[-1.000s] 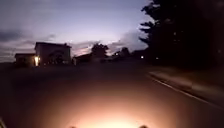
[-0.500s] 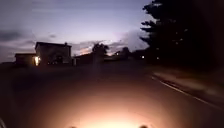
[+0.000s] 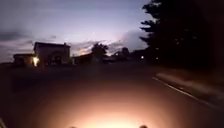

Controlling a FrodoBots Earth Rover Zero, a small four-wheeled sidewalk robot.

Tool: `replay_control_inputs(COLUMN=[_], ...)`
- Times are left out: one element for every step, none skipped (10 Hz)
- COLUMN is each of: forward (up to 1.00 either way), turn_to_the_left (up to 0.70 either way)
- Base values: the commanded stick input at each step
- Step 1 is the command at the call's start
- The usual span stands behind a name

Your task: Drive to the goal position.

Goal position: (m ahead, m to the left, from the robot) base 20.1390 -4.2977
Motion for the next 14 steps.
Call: replay_control_inputs(forward=[0.70,0.70,0.70,0.70,0.70,0.70,0.70,0.70,0.70,0.70,0.70,0.70,0.70,0.70], turn_to_the_left=[0.00,0.00,0.00,0.00,0.00,0.00,0.00,0.00,0.00,0.00,0.00,0.00,0.00,0.00])
